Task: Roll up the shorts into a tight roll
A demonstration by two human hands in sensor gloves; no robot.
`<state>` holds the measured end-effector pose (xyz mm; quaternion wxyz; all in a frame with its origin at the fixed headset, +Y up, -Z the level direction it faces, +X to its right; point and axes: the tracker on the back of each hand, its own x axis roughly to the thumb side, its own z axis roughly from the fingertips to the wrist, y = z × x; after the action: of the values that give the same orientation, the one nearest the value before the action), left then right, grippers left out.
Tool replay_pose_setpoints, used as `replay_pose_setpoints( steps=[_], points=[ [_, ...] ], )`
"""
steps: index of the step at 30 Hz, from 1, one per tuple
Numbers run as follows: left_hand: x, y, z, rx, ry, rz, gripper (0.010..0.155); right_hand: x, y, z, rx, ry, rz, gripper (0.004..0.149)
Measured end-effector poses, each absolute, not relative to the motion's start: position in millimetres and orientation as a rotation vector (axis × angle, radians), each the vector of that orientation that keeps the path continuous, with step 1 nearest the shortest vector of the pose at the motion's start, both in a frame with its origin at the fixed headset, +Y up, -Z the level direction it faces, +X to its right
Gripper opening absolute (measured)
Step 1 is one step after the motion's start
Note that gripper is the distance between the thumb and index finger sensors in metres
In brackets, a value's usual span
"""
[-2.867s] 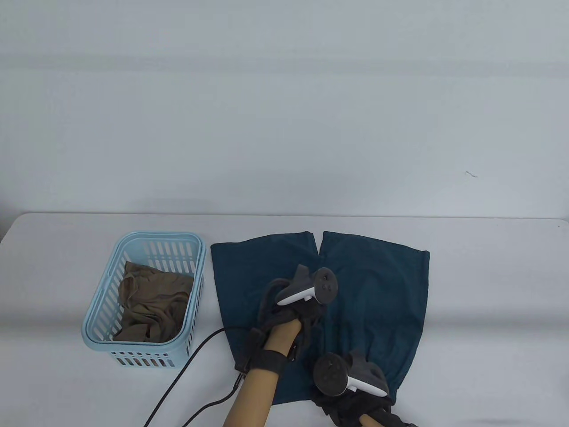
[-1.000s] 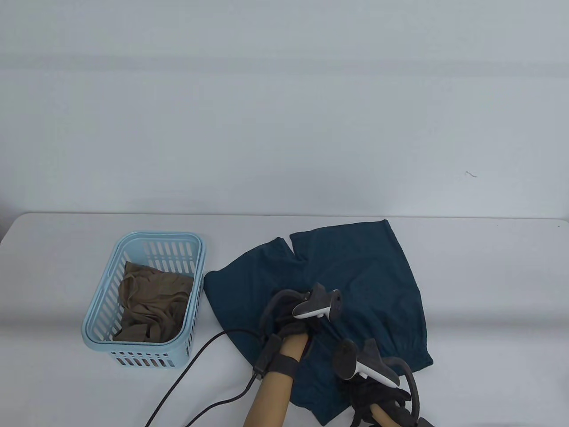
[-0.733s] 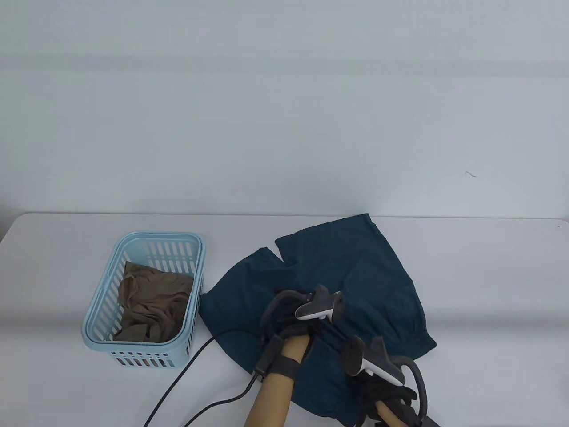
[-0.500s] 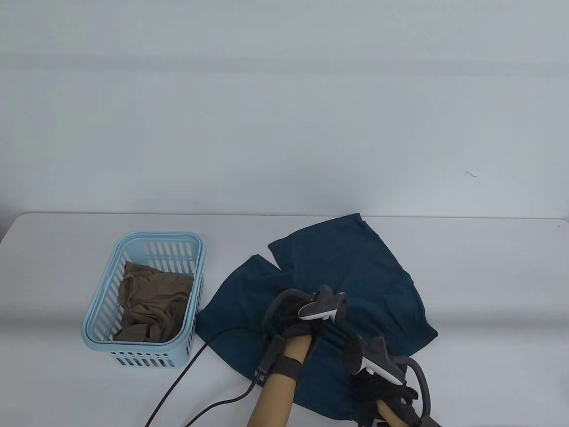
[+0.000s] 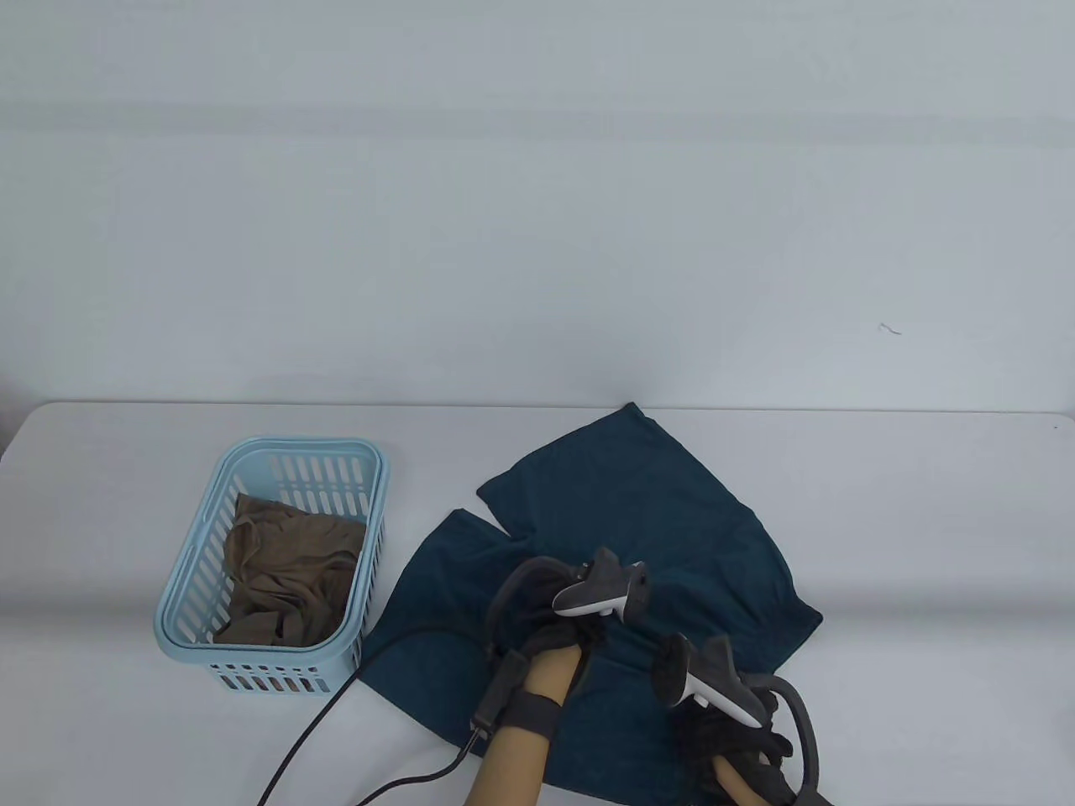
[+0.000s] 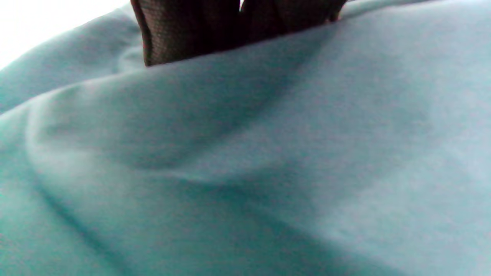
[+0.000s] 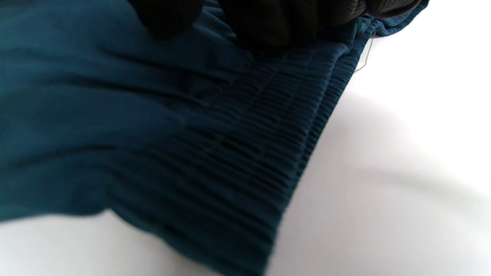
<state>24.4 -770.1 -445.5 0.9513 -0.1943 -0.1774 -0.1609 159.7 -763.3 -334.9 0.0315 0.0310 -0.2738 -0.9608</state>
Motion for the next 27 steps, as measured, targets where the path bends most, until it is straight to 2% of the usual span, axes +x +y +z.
replay_pose_setpoints(
  steps=[6, 13, 22, 27],
  points=[
    [22, -769, -434, -0.444, -0.319, -0.353, 0.045, 168, -767, -343, 0.144, -0.799, -2.954, 0.061],
    [26, -771, -435, -0.453, -0.279, -0.359, 0.046, 182, -770, -370, 0.241, -0.782, -2.992, 0.06],
    [24, -771, -456, -0.442, -0.261, -0.31, 0.047, 189, -772, -404, 0.297, -0.79, -3.05, 0.059],
    [27, -771, -473, -0.447, -0.243, -0.309, 0.046, 193, -774, -420, 0.263, -0.875, -3.033, 0.063]
  ],
)
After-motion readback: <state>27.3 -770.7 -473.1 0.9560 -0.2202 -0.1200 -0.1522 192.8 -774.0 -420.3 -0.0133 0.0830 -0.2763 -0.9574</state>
